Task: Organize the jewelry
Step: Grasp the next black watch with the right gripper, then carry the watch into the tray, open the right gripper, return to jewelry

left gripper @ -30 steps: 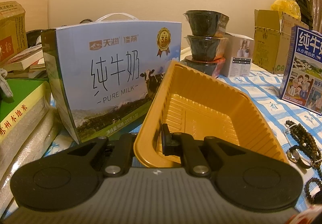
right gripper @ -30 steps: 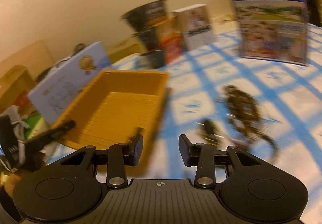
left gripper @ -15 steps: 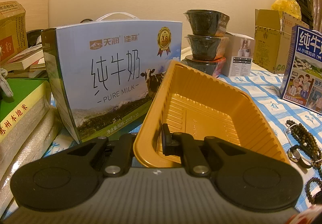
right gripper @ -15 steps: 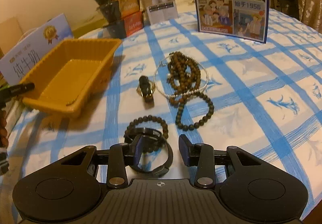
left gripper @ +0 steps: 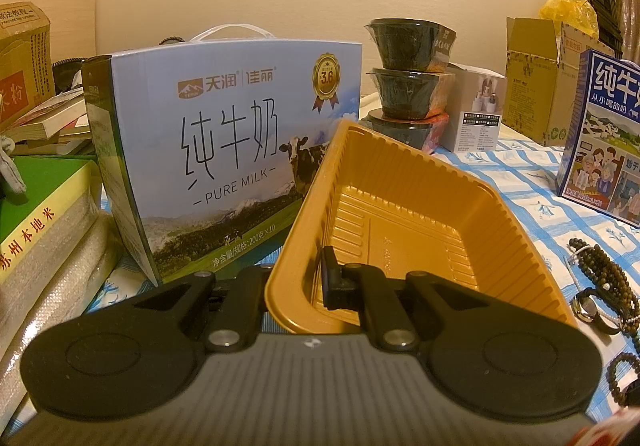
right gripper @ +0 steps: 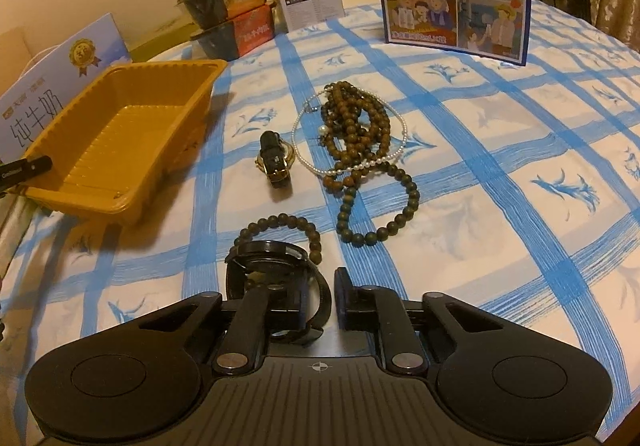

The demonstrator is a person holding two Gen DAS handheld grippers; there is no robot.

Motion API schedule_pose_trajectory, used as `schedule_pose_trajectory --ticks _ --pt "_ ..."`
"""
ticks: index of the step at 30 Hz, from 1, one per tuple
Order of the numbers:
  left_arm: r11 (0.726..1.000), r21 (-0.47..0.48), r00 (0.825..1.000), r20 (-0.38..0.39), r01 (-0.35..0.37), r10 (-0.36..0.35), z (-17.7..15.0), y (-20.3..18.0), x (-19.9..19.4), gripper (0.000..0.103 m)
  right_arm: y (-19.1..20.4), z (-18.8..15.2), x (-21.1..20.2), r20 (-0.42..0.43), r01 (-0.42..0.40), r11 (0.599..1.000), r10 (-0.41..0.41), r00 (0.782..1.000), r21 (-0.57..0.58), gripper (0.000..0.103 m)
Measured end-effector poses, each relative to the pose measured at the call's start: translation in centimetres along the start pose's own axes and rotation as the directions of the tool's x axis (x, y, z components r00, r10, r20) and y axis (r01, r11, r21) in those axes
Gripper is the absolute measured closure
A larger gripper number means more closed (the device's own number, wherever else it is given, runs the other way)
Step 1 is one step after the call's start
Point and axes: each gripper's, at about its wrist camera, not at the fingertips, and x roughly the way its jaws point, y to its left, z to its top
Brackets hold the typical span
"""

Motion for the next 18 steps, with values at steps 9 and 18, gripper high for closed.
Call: schedule_pose_trajectory --ticks 9,18 --pt "1.0 0.0 1.0 0.0 0.0 0.0 0.0 0.0 0.0 0.094 0.2 0.8 -0.8 0.04 -0.02 0.998 0.018 0.999 0.056 0.101" --pt "1.0 -0.001 1.0 0.0 0.0 0.0 0.1 0.0 0.0 0.094 3.8 5.7 -1.2 0.124 -0.137 0.99 0.131 0.984 0.038 0.101"
